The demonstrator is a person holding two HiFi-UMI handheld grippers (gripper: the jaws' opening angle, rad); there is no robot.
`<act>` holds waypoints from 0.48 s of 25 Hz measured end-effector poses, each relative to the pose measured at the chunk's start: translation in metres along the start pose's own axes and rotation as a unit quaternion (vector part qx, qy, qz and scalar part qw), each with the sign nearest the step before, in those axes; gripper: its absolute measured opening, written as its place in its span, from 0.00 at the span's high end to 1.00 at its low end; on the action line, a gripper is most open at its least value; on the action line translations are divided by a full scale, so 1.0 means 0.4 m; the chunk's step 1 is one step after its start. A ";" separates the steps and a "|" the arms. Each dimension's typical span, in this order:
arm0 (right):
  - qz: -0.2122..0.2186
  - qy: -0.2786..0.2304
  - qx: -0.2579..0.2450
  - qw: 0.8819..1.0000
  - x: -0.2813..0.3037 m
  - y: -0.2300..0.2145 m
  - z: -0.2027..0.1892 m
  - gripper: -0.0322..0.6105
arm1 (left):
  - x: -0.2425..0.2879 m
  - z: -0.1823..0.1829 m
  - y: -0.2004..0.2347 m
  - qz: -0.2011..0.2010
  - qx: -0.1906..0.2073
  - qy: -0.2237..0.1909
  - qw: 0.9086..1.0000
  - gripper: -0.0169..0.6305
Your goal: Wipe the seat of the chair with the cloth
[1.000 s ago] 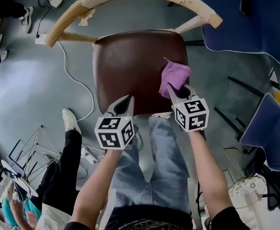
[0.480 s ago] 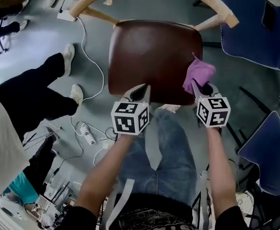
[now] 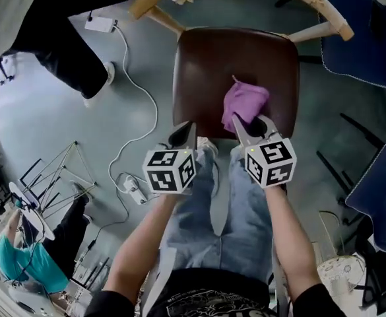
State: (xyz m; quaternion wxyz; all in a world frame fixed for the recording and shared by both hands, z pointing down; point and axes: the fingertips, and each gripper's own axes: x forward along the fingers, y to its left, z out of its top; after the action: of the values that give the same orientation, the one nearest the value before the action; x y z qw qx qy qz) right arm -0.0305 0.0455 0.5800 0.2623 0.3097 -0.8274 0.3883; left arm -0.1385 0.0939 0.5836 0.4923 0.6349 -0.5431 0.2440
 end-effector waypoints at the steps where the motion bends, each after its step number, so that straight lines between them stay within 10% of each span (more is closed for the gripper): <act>1: 0.009 0.002 0.001 1.000 0.028 0.046 -0.008 0.85 | -0.011 -0.004 0.032 0.004 0.000 0.002 1.000 0.98; 12: 0.052 0.052 -0.011 0.997 0.298 0.348 -0.130 0.85 | -0.068 0.003 0.223 -0.006 0.007 0.000 1.000 0.98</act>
State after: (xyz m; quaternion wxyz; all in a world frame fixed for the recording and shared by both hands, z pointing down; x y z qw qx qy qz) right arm -0.2001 0.1210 0.6227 0.2876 0.2429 -0.8321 0.4073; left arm -0.2297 0.1116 0.5924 0.4897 0.6412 -0.5376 0.2451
